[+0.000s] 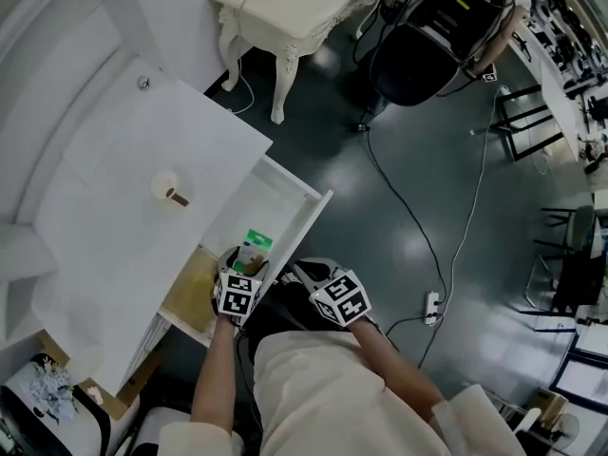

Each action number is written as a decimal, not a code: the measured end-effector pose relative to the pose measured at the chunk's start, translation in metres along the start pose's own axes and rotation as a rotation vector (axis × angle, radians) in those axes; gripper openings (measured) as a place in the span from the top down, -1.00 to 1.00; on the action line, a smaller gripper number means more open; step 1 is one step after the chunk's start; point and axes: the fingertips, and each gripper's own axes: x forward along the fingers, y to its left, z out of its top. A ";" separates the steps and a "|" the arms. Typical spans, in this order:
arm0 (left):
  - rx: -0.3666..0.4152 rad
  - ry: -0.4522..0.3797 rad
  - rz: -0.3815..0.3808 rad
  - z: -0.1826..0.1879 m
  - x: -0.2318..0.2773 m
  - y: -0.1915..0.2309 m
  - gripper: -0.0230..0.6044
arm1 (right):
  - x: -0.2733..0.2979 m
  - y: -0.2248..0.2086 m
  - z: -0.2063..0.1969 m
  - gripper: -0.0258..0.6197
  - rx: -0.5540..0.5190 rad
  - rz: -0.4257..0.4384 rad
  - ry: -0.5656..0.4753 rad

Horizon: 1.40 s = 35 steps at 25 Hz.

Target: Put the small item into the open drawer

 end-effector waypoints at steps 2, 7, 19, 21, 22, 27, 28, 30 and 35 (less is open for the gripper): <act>-0.007 0.024 -0.014 0.003 0.005 -0.002 -0.21 | -0.002 -0.004 -0.003 0.84 0.000 -0.003 0.005; -0.002 0.072 -0.026 -0.003 0.024 -0.001 -0.21 | -0.007 -0.008 -0.009 0.84 -0.007 0.003 0.010; 0.021 0.182 -0.038 -0.016 0.065 -0.001 -0.21 | -0.008 -0.037 -0.022 0.84 -0.040 0.021 0.056; 0.027 0.196 -0.045 -0.018 0.070 -0.003 -0.22 | -0.008 -0.042 -0.027 0.84 -0.037 0.021 0.066; 0.028 0.203 -0.051 -0.019 0.072 -0.004 -0.22 | -0.009 -0.044 -0.029 0.84 -0.035 0.021 0.071; 0.028 0.231 -0.066 -0.022 0.076 -0.002 -0.22 | -0.006 -0.049 -0.032 0.84 -0.033 0.027 0.079; 0.027 0.234 -0.067 -0.022 0.077 -0.002 -0.22 | -0.007 -0.050 -0.033 0.84 -0.032 0.027 0.079; 0.027 0.242 -0.072 -0.023 0.078 -0.003 -0.22 | -0.008 -0.053 -0.033 0.84 -0.029 0.027 0.077; 0.036 0.262 -0.080 -0.025 0.079 -0.002 -0.22 | -0.011 -0.058 -0.034 0.84 -0.022 0.020 0.074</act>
